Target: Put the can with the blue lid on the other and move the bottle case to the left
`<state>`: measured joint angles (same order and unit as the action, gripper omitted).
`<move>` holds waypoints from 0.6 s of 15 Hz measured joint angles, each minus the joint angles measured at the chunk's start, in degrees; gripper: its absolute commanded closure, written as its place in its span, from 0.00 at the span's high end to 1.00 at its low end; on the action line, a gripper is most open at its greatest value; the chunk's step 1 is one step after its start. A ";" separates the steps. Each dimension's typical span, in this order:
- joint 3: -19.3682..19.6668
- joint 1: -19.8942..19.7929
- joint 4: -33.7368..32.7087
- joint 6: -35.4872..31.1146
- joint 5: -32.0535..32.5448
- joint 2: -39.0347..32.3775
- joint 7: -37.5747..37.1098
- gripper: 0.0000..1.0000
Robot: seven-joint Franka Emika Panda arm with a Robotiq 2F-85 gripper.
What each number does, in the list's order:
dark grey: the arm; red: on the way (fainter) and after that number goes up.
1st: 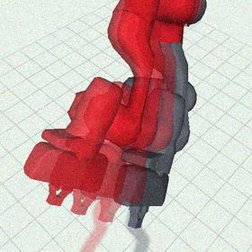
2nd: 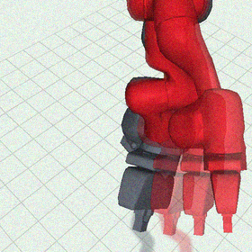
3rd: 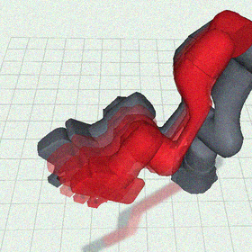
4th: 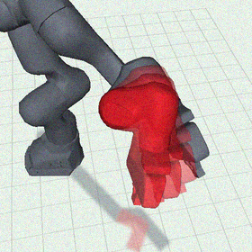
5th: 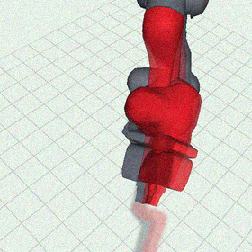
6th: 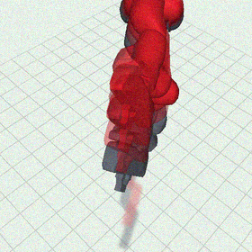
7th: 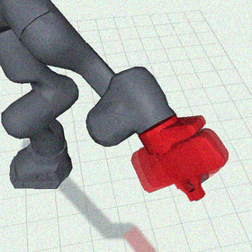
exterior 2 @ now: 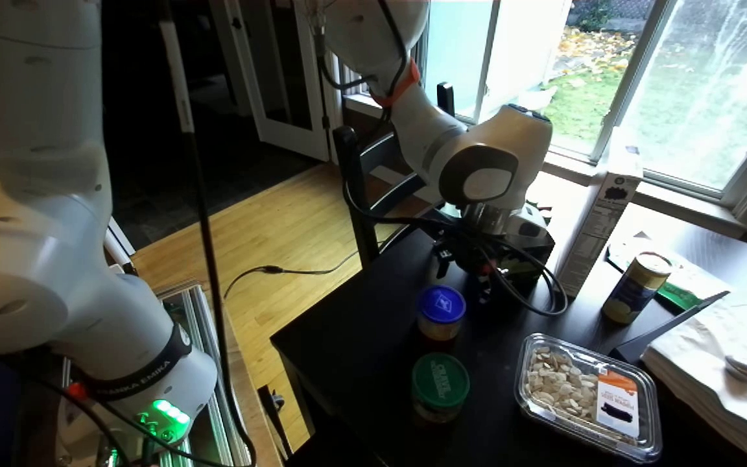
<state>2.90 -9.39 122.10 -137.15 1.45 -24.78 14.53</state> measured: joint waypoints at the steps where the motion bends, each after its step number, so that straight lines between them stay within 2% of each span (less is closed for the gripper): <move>1: 0.05 0.00 -0.46 0.32 0.06 -0.53 0.00 1.00; 9: 0.04 0.62 -3.18 5.43 0.43 -2.59 0.00 1.00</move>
<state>2.93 -8.76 118.91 -131.73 1.88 -27.37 14.53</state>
